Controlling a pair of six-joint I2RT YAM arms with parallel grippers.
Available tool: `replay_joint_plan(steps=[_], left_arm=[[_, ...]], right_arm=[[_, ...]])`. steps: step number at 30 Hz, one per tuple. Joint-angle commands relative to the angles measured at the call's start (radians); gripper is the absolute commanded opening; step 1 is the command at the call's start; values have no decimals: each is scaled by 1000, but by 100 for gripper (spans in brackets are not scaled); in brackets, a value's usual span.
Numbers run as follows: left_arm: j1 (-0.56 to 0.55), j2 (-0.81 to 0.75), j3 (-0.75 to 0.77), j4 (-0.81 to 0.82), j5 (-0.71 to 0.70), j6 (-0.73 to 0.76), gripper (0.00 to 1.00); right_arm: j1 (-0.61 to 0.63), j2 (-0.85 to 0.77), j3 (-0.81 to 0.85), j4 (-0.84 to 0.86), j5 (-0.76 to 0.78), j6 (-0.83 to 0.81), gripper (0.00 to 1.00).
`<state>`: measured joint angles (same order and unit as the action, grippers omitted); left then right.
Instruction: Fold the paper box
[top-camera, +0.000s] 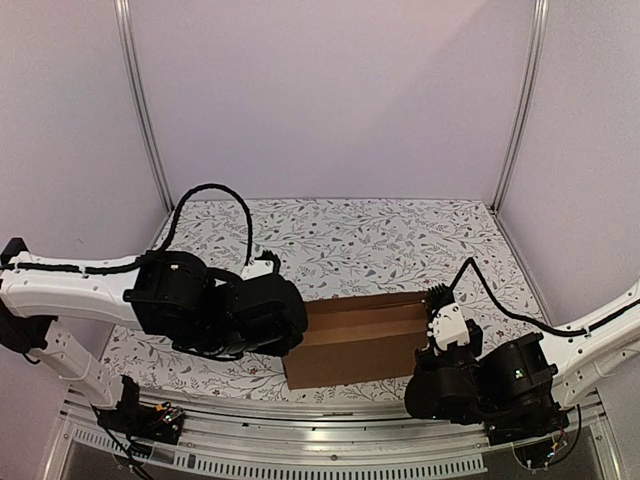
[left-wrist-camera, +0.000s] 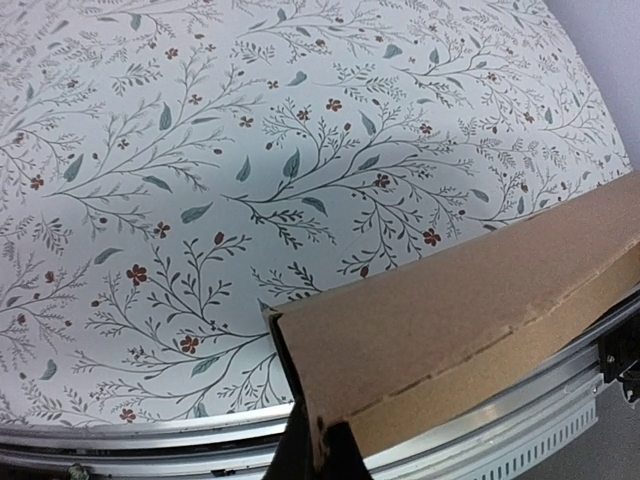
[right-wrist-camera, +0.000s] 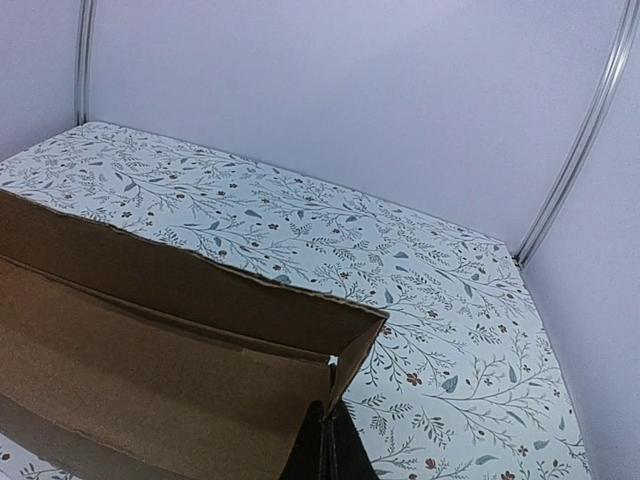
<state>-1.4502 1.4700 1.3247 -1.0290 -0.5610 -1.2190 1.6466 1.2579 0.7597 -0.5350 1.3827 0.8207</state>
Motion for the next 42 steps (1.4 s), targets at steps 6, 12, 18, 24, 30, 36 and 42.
replay_joint_plan(steps=[6,12,18,24,30,36,42], left_arm=[[-72,149,-22,23,85,-125,0],[-98,174,-69,28,11,-179,0],[-116,210,-74,45,-4,-150,0],[-138,181,-74,-21,-39,-159,0],[-152,130,-74,-106,-71,-189,0],[-157,96,-52,-134,-82,-185,0],[-161,79,-23,-168,-89,-182,0]], right_arm=[[37,13,32,6,-124,32,0],[38,-3,41,-3,-140,24,0],[37,-20,47,-19,-134,28,0],[38,-2,78,-56,-123,40,0],[38,18,93,-62,-114,34,0],[38,26,93,-70,-113,43,0],[39,25,91,-87,-110,62,0]])
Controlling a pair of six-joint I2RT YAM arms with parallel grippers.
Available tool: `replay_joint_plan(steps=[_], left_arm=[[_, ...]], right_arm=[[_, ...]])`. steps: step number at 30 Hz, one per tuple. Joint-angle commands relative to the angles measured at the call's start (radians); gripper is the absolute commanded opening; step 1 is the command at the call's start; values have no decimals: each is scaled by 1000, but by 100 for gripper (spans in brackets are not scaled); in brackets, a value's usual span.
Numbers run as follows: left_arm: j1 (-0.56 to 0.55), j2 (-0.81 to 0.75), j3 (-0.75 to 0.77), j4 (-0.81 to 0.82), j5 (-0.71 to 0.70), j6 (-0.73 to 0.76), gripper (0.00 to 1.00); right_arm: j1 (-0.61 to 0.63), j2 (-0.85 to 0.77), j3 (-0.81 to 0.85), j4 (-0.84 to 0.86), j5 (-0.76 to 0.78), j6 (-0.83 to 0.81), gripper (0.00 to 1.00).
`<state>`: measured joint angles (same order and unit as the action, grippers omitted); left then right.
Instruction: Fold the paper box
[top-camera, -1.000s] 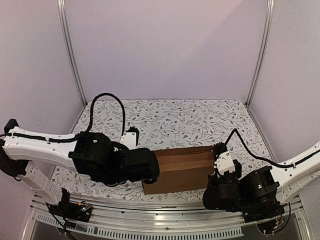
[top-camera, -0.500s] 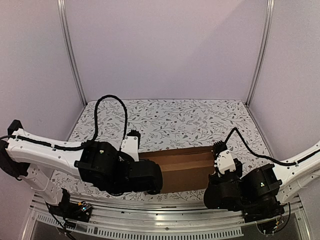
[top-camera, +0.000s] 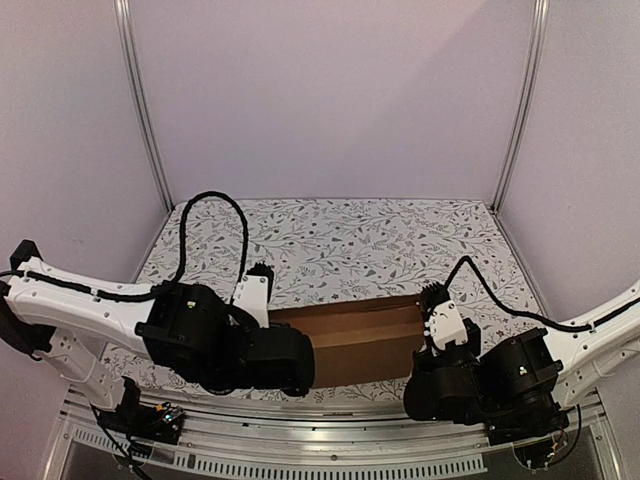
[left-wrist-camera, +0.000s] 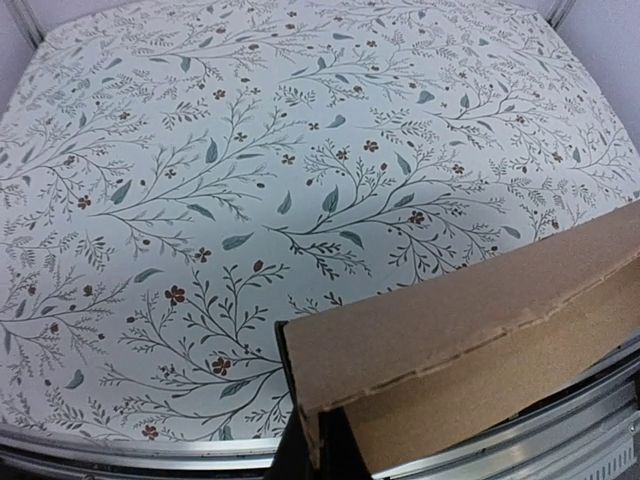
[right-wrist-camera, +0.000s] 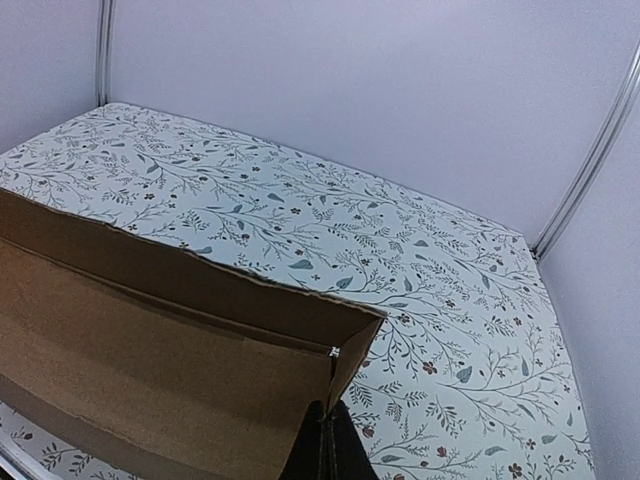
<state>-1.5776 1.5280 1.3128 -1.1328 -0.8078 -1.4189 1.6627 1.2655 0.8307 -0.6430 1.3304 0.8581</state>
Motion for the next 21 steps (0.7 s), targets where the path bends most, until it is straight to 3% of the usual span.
replay_joint_plan(steps=[1,21], left_arm=[[-34,18,-7,-71,155,17,0],[-35,-9,13,-183,134,-21,0]], right_arm=[[21,17,19,20,-57,27,0],[22,18,15,10,-47,44,0]])
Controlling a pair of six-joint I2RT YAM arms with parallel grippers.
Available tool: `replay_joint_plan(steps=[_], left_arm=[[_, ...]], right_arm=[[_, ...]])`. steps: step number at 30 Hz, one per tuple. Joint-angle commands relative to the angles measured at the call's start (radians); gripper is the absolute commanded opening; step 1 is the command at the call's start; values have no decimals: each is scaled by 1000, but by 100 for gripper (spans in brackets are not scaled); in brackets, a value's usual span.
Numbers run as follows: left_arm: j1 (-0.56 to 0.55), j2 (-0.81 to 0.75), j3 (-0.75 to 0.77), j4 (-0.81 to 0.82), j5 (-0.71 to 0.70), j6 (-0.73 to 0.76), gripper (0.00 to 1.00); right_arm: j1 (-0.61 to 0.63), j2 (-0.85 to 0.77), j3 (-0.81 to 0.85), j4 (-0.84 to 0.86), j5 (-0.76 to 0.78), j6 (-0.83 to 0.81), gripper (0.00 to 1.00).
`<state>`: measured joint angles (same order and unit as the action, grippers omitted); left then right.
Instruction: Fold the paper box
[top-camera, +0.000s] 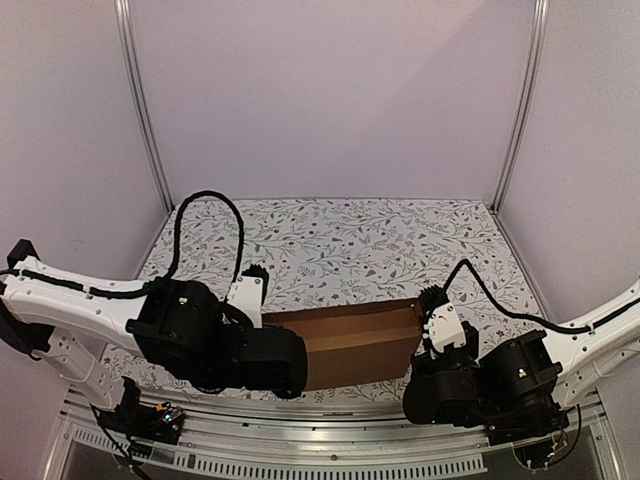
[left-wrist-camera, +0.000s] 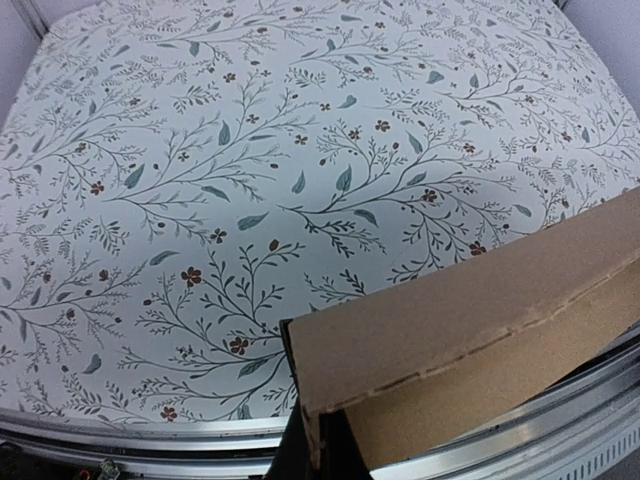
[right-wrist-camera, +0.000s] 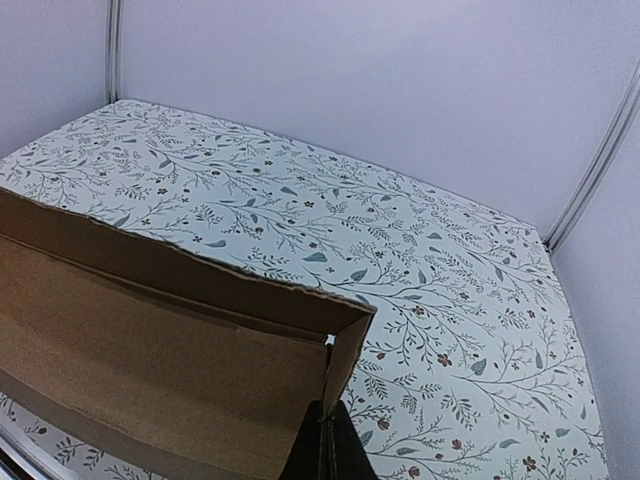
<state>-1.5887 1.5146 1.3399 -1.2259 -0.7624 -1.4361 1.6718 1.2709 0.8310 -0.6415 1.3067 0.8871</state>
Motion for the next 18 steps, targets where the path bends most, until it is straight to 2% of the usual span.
replay_joint_plan(steps=[1,18], left_arm=[[-25,5,-16,-91,89,-7,0],[-25,-1,2,-183,72,-43,0]], right_arm=[[13,13,14,8,-23,15,0],[14,13,16,8,-18,11,0]])
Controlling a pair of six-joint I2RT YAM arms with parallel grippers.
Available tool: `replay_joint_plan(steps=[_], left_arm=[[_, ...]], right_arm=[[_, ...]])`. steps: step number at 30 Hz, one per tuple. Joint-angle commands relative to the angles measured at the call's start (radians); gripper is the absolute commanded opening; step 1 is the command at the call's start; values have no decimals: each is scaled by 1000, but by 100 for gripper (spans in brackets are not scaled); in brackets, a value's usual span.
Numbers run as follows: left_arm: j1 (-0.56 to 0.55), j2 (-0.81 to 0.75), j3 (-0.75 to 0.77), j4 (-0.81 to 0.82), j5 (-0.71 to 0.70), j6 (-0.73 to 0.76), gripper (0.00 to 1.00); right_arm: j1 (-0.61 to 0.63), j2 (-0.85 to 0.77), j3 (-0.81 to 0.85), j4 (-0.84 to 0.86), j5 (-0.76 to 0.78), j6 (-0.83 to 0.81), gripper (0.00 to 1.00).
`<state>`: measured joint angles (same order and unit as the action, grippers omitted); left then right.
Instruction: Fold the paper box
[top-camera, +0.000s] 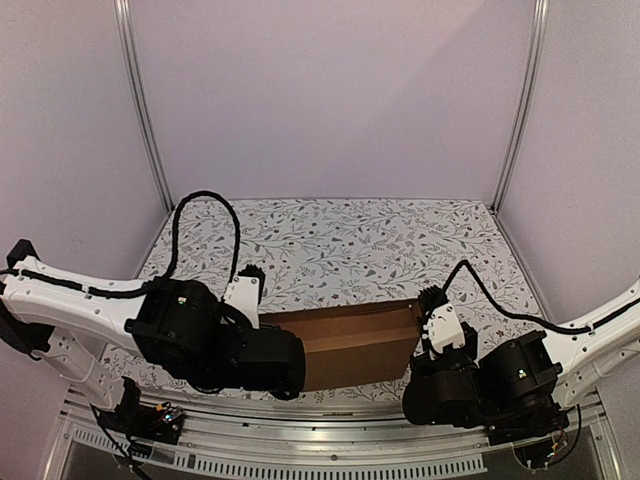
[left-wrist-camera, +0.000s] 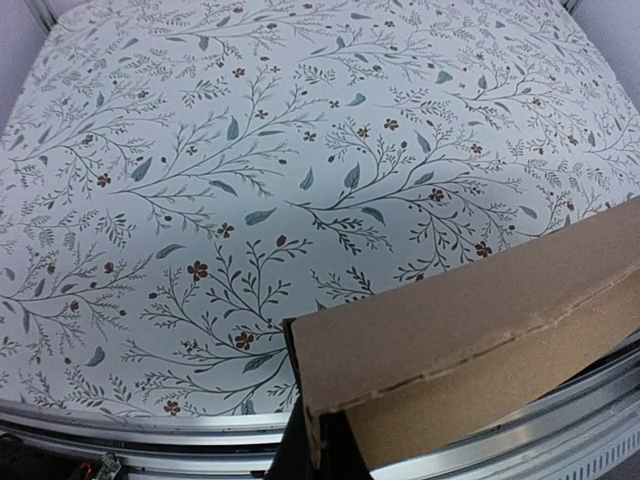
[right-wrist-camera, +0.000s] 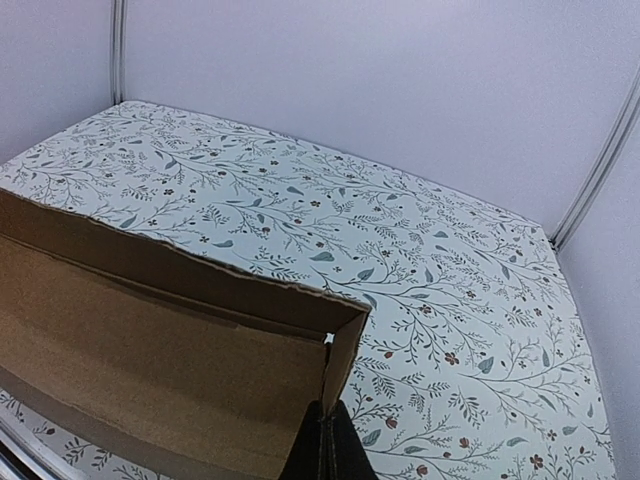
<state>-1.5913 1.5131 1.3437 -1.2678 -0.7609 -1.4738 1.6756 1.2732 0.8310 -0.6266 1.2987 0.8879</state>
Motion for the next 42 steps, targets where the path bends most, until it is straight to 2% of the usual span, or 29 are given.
replay_joint_plan(steps=[1,15,16,22,28,29,30,32,39,42], left_arm=[[-22,2,0,-142,71,-4,0],[-20,21,18,-157,52,0,0],[-20,29,15,-153,52,0,0],[-21,56,-8,-105,51,14,0],[-21,71,-10,-77,42,37,0],[-21,74,-9,-72,41,41,0],[-20,80,-9,-61,41,49,0],[-19,86,-8,-57,40,54,0],[-19,97,-8,-42,43,64,0],[-18,100,-10,-35,46,64,0]], right_arm=[[9,11,16,-7,-11,10,0],[9,0,9,-8,-13,24,2],[9,-6,10,-7,-15,21,5],[9,-92,-2,-6,-45,3,39],[9,-180,16,0,-103,-59,56],[10,-195,20,7,-119,-77,58],[10,-236,28,32,-175,-138,65],[8,-260,36,44,-207,-177,68],[8,-314,142,52,-233,-342,69],[8,-279,217,54,-229,-420,63]])
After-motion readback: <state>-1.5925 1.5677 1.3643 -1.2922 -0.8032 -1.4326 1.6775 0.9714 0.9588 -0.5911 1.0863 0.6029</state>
